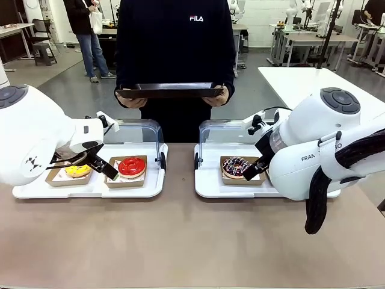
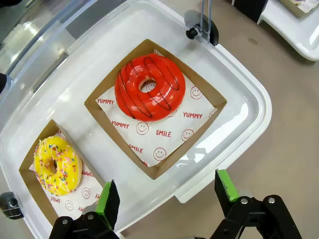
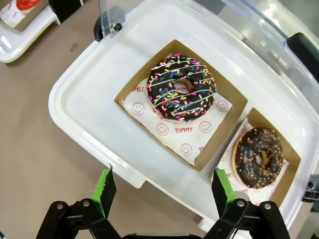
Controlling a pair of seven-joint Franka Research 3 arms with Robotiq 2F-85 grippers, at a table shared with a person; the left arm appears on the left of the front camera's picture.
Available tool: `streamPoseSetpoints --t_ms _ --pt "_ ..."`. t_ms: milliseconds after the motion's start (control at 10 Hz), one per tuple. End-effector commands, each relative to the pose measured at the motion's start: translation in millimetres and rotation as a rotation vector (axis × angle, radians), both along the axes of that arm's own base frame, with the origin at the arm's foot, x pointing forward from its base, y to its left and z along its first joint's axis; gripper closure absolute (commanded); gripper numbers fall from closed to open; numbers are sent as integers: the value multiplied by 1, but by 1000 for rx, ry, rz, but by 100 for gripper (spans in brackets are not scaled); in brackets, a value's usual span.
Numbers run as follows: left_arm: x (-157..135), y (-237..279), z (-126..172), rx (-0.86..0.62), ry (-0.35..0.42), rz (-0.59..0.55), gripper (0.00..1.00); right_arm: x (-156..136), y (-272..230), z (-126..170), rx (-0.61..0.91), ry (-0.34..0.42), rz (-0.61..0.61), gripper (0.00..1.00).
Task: Provide the desired donut to the person.
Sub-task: Pick up and lift the Paper togo box containing the Donut pointed at by the person.
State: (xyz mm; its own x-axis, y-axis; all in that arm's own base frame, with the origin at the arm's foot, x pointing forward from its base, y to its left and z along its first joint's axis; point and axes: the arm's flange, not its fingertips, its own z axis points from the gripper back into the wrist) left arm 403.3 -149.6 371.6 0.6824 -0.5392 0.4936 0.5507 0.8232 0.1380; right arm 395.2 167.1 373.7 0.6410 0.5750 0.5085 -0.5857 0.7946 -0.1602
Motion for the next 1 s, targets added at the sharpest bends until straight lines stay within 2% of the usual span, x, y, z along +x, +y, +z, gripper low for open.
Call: streamPoseSetpoints --t_ms 0,700,900 --pt "0 0 0 0 0 0 0 0 0 0 0 0 0 0" --pt "0 0 0 0 0 0 0 0 0 0 0 0 0 0" --pt "-19 18 36 -10 23 -58 0 -13 -30 49 -23 -1 71 0"
